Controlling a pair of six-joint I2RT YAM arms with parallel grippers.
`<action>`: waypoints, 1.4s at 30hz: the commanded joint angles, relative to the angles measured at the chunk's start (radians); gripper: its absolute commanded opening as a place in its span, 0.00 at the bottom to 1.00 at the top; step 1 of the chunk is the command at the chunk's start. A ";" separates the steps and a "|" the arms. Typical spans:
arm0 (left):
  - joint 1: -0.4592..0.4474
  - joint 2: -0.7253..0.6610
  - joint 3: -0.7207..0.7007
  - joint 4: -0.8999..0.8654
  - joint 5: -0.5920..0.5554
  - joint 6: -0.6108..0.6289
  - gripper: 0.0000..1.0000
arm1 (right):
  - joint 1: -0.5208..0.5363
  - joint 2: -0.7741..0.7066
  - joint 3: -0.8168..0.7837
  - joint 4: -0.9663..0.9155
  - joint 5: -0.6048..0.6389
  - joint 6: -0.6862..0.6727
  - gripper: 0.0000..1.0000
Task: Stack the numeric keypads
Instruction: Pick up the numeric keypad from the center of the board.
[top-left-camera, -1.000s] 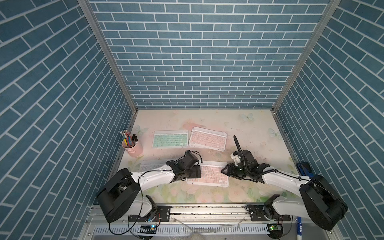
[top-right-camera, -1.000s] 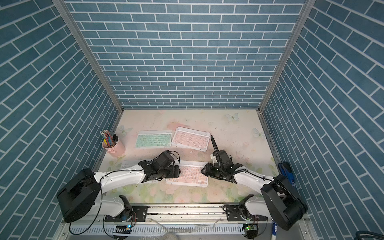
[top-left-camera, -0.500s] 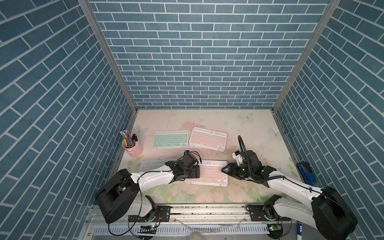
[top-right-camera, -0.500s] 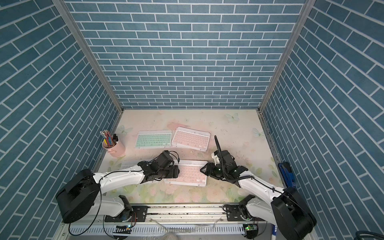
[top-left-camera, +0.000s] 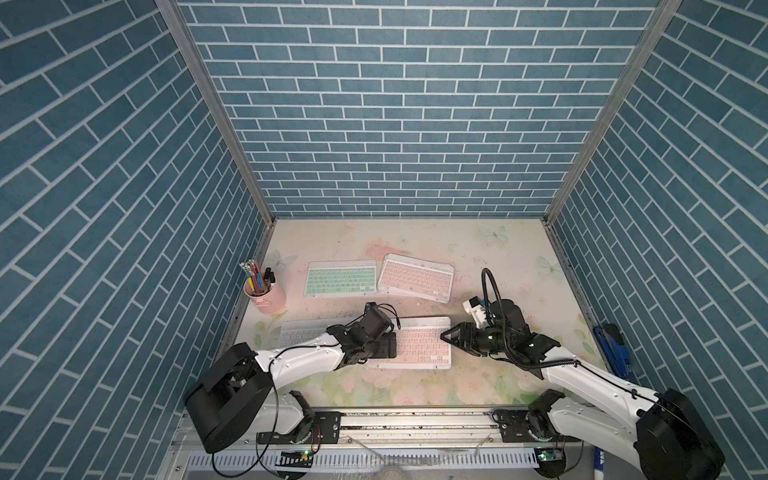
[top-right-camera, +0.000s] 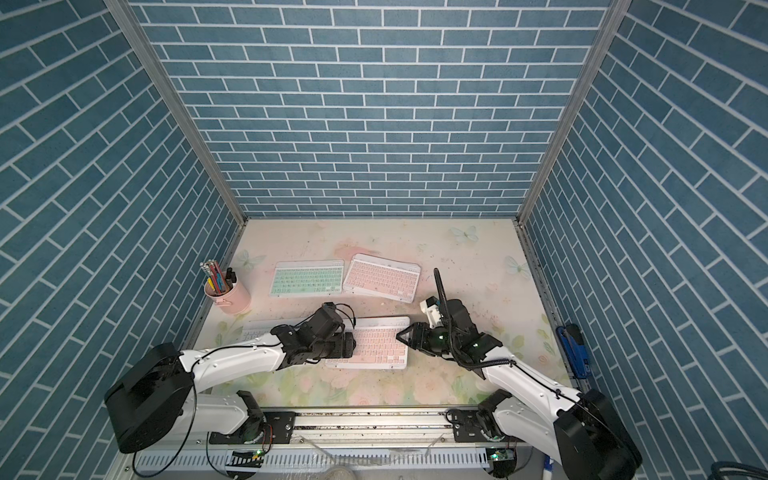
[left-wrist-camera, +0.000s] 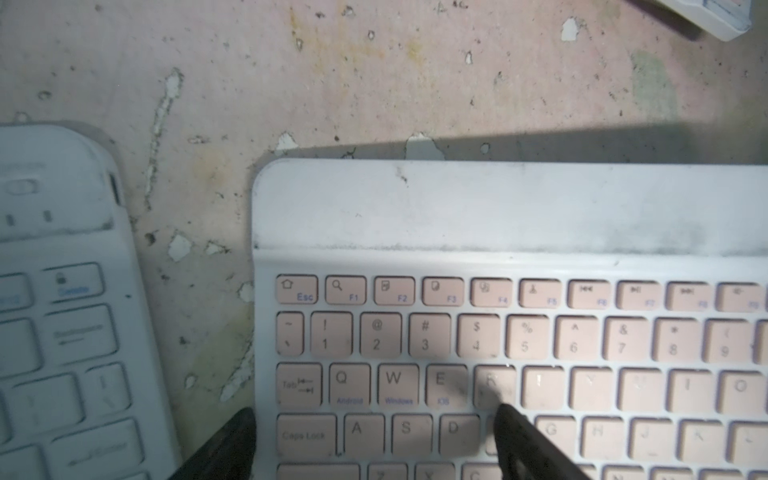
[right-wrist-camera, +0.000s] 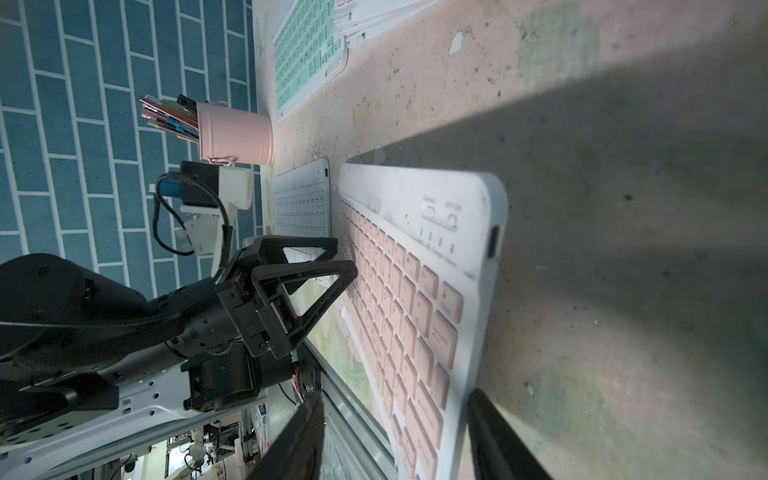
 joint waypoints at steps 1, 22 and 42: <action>-0.026 0.011 -0.018 0.071 0.201 -0.005 0.89 | 0.026 -0.007 0.010 0.096 -0.149 0.034 0.55; -0.026 -0.039 -0.026 0.036 0.138 -0.027 0.89 | 0.027 -0.003 0.036 -0.058 -0.077 -0.046 0.33; -0.016 -0.122 0.038 -0.078 0.076 -0.023 0.90 | 0.010 -0.032 -0.017 -0.037 -0.055 -0.046 0.00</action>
